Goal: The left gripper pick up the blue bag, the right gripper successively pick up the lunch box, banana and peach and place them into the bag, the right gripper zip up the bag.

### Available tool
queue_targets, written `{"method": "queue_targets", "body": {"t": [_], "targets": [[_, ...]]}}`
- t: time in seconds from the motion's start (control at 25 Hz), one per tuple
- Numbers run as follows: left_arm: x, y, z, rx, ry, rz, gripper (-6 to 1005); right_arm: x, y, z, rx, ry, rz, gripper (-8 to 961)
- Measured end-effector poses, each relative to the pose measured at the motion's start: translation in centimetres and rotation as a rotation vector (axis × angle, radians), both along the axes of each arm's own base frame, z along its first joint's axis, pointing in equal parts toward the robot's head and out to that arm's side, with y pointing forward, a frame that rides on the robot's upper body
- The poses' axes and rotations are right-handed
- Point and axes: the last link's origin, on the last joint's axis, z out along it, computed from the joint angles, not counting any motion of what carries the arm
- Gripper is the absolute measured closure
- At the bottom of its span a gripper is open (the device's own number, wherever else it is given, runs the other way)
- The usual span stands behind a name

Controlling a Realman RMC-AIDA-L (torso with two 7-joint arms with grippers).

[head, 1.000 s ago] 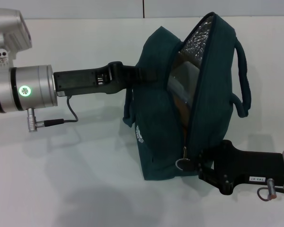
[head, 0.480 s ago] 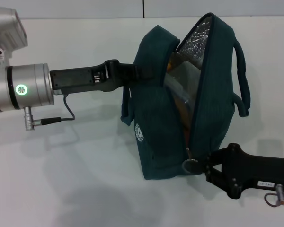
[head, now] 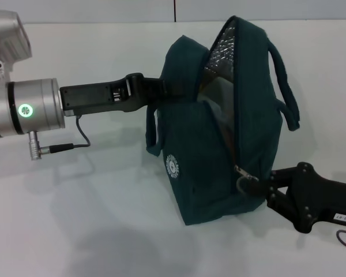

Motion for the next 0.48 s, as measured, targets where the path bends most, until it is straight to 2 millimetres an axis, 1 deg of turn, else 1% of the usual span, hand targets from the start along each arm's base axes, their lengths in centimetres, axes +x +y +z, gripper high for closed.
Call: {"method": "queue_targets", "body": {"t": [0.24,0.48], "targets": [[-0.26,0.06,0.28,0.014,0.001,0.008,963,0.08,-0.04,0.2,0.004,0.005,-0.003,936],[-0.24,0.28,0.41,0.025,0.004,0.008,963,0.38,0.03,-0.28,-0.019,-0.039,-0.004,935]]}}
